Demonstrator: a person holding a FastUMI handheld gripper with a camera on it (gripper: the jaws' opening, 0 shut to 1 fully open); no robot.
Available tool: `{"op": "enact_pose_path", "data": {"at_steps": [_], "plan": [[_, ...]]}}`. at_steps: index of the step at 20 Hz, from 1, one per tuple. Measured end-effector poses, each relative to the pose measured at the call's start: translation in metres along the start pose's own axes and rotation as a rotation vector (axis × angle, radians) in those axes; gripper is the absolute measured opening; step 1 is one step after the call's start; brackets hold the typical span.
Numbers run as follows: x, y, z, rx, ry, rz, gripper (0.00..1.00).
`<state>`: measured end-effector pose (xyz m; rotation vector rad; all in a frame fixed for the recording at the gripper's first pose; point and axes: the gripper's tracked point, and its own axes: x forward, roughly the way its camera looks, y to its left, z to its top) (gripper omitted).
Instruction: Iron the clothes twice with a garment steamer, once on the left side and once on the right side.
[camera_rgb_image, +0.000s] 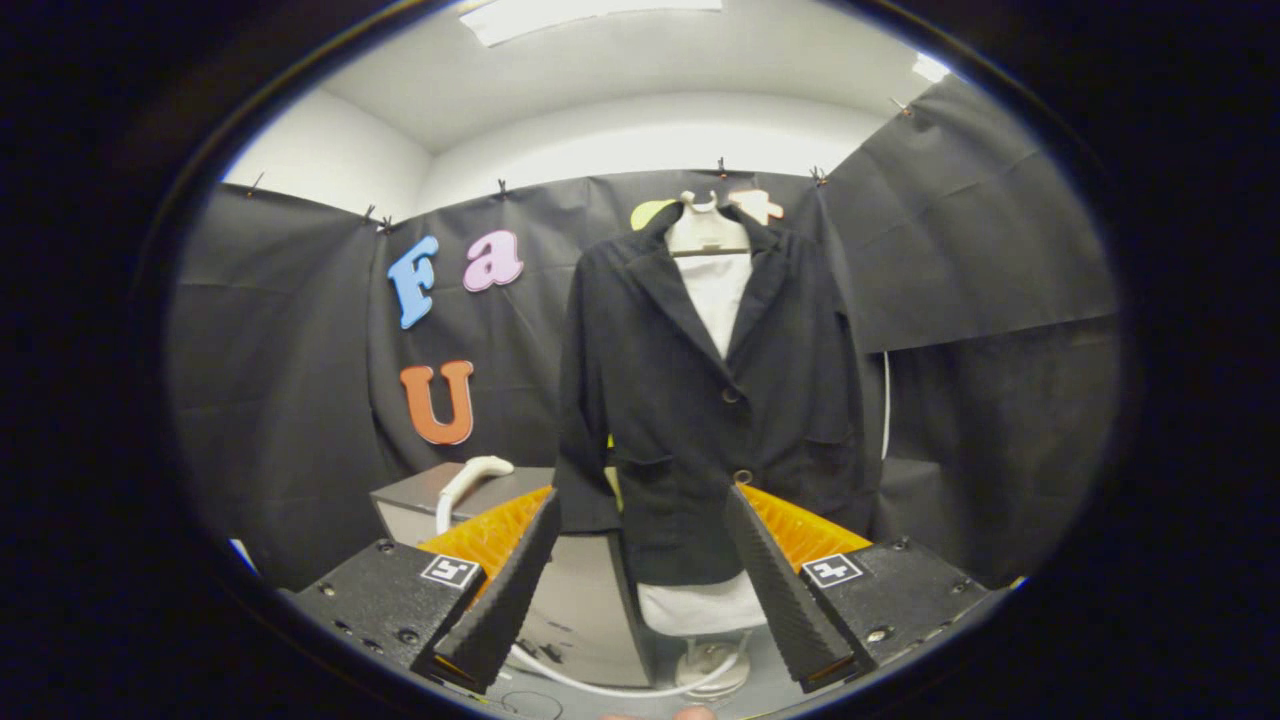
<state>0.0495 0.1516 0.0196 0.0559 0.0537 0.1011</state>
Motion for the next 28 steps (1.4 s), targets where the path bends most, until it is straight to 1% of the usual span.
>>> {"op": "enact_pose_path", "data": {"at_steps": [5,8,11,13,16,18,21,24,27,28], "plan": [[0.044,0.086,-0.001,0.007,0.039,0.066,1.00],[0.084,0.126,-0.015,-0.036,0.071,0.095,1.00],[0.127,0.173,-0.030,-0.047,0.118,0.168,1.00],[0.163,0.197,-0.038,-0.068,0.141,0.200,1.00],[0.210,0.242,-0.054,-0.074,0.195,0.290,1.00],[0.245,0.262,-0.063,-0.079,0.230,0.322,1.00],[0.290,0.286,-0.078,-0.092,0.287,0.333,1.00],[0.327,0.301,-0.101,-0.078,0.360,0.329,1.00],[0.362,0.314,-0.126,-0.081,0.422,0.293,1.00],[0.373,0.316,-0.138,-0.082,0.457,0.274,0.98]]}}
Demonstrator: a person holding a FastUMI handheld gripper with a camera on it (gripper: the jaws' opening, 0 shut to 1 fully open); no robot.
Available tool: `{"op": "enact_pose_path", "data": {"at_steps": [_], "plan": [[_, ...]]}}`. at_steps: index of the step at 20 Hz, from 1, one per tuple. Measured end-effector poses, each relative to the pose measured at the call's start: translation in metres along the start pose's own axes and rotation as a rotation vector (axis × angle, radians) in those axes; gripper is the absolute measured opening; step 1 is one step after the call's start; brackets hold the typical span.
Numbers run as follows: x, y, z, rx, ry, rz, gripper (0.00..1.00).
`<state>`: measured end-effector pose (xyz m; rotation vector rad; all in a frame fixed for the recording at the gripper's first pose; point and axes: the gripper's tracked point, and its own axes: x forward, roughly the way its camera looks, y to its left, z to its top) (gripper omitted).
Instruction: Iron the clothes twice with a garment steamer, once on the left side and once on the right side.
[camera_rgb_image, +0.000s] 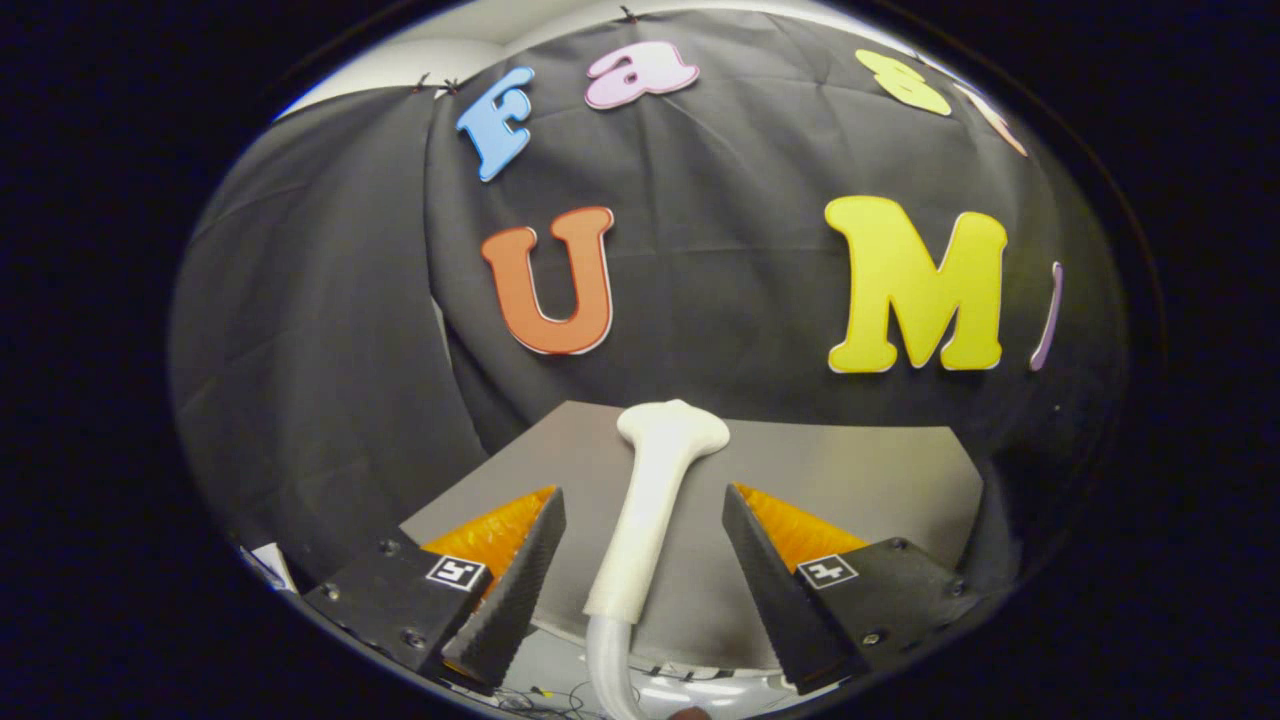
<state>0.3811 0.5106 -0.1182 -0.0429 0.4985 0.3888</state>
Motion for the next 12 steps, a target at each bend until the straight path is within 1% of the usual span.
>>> {"op": "enact_pose_path", "data": {"at_steps": [2,4,7,9,10,12], "plan": [[0.025,-0.002,-0.011,0.012,0.065,-0.032,0.92],[0.043,-0.001,-0.018,0.001,0.115,-0.046,0.91],[0.059,-0.002,-0.023,-0.025,0.154,-0.084,0.87],[0.065,-0.004,-0.028,-0.040,0.189,-0.109,0.83],[0.067,-0.006,-0.031,-0.038,0.209,-0.112,0.78],[0.069,-0.010,-0.036,-0.021,0.243,-0.127,0.74]]}}
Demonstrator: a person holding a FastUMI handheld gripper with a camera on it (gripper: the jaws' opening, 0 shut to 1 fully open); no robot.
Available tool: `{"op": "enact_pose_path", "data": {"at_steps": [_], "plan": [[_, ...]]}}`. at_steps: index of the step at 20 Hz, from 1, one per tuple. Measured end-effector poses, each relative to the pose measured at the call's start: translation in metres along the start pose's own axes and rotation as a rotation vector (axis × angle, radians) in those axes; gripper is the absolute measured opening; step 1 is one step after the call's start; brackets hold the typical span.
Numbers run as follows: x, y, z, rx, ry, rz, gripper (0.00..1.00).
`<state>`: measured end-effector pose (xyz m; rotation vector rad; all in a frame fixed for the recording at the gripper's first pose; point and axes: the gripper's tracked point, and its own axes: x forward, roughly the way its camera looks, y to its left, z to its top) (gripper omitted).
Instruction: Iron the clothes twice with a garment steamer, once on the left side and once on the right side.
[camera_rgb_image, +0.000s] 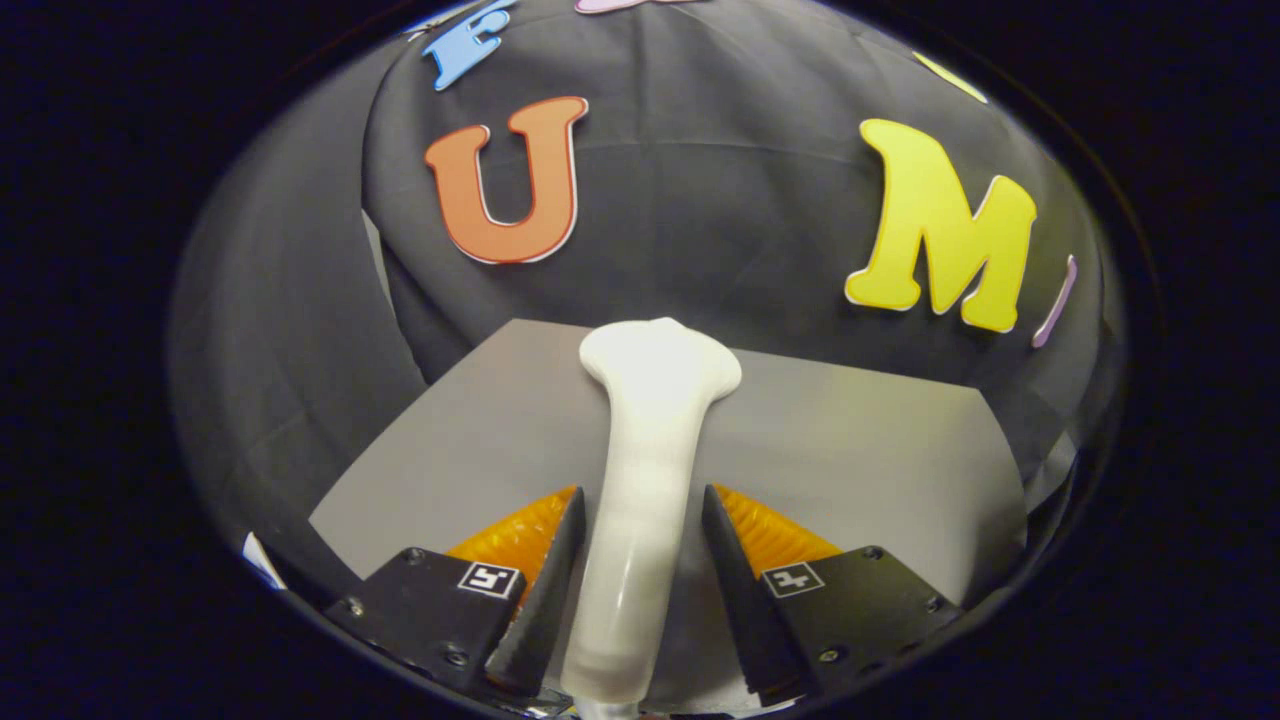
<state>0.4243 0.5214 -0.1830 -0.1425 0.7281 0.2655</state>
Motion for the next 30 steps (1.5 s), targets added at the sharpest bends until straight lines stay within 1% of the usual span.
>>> {"op": "enact_pose_path", "data": {"at_steps": [1,4,6,7,8,10,14,21,24,30], "plan": [[0.000,0.001,0.002,0.009,-0.002,-0.002,0.72],[-0.001,0.007,0.003,0.037,-0.003,0.000,0.55],[-0.002,0.008,0.004,0.033,-0.009,0.005,0.44],[-0.003,0.011,0.005,0.038,-0.014,0.021,0.42],[-0.004,0.014,0.006,0.031,-0.018,0.029,0.38],[-0.015,0.015,0.012,0.023,-0.042,0.028,0.35],[-0.050,0.010,0.026,0.039,-0.115,0.027,0.31],[-0.123,-0.001,0.029,0.096,-0.215,0.033,0.29],[-0.164,-0.005,0.026,0.104,-0.269,0.045,0.29],[-0.262,-0.039,0.021,0.093,-0.431,0.022,0.29]]}}
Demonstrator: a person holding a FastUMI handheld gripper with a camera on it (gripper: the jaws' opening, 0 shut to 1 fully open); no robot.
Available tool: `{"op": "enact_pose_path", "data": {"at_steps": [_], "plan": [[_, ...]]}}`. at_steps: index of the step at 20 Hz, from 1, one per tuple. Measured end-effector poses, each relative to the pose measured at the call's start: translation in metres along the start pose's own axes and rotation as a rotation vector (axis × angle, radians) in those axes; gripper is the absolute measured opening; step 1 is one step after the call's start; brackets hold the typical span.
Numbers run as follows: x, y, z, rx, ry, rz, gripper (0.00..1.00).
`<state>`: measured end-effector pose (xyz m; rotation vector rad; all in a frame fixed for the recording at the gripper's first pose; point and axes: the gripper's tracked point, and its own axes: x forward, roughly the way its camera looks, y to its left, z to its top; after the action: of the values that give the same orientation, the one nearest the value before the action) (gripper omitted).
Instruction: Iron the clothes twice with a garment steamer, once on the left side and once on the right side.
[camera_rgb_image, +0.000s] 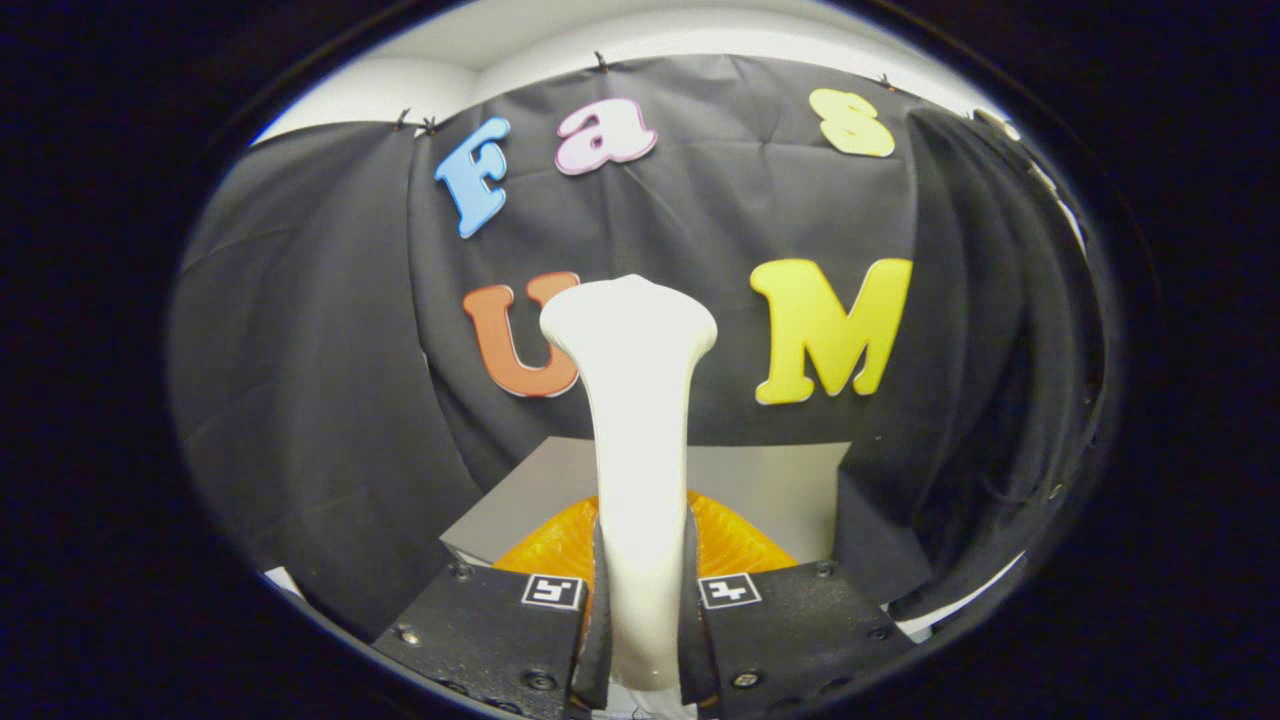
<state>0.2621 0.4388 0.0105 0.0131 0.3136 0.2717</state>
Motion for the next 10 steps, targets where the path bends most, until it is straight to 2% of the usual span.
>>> {"op": "enact_pose_path", "data": {"at_steps": [6,10], "plan": [[-0.091,-0.059,0.035,0.036,-0.130,-0.050,0.29],[-0.141,-0.115,0.057,0.021,-0.217,-0.139,0.29]]}}
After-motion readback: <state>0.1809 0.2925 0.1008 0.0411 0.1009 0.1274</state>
